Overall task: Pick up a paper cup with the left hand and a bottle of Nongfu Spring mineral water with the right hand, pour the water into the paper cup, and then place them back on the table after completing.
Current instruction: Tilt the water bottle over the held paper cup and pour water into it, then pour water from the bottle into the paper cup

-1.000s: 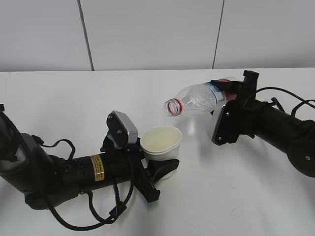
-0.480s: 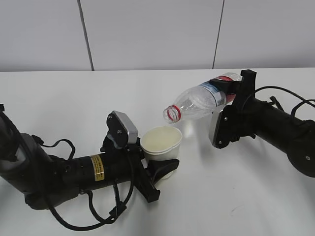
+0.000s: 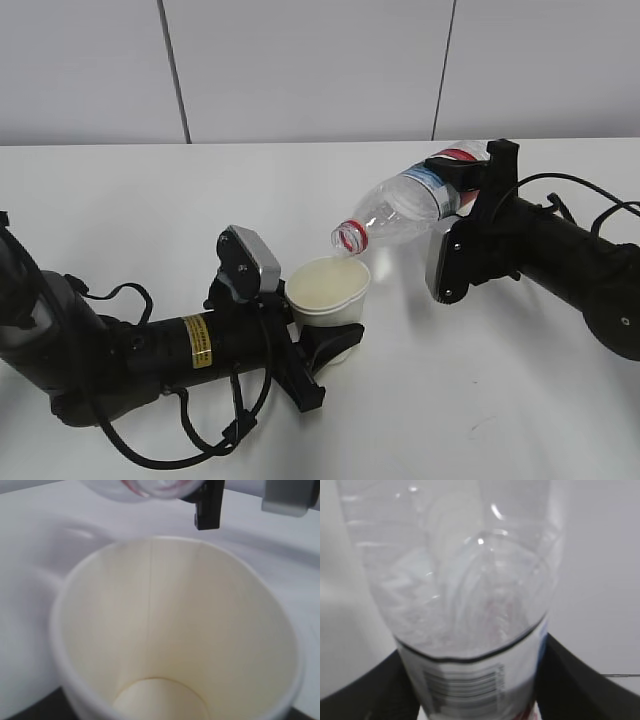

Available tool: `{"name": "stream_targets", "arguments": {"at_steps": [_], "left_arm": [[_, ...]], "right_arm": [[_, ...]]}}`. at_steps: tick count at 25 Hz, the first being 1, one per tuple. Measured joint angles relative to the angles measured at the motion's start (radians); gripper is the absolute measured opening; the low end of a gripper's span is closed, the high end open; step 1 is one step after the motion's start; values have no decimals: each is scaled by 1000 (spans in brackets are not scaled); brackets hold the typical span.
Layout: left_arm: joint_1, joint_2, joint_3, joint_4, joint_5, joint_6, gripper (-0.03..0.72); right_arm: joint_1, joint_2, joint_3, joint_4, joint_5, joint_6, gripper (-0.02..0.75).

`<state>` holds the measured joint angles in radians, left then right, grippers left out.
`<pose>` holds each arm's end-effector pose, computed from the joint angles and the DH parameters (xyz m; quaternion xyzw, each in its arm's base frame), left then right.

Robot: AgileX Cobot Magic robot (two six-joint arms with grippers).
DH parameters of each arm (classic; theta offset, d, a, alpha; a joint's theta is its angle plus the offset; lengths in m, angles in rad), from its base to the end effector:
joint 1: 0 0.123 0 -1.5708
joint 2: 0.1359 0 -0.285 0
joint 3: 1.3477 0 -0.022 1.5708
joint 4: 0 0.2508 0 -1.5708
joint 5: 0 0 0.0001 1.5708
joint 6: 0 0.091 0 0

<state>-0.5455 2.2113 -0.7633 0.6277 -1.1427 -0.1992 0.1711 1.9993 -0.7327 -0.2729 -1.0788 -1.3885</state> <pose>0.2713 -0.2215 0.0625 0.3994 0.6832 -0.3459 0.5041 0.3474 0.0819 0.1300 -0.6078 0.4325 -0.3423 0.5713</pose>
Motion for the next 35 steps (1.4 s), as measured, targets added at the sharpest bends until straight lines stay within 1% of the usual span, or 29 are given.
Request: {"name": "stream_targets", "arguments": {"at_steps": [12, 23, 35], "left_arm": [[0, 0, 0, 3, 0, 0, 355], [0, 0, 0, 3, 1, 0, 355], [0, 0, 0, 3, 5, 0, 355]], "right_arm": [[0, 0, 0, 14, 0, -58, 450], [0, 0, 0, 41, -2, -71, 450], [0, 0, 0, 44, -2, -86, 449]]}}
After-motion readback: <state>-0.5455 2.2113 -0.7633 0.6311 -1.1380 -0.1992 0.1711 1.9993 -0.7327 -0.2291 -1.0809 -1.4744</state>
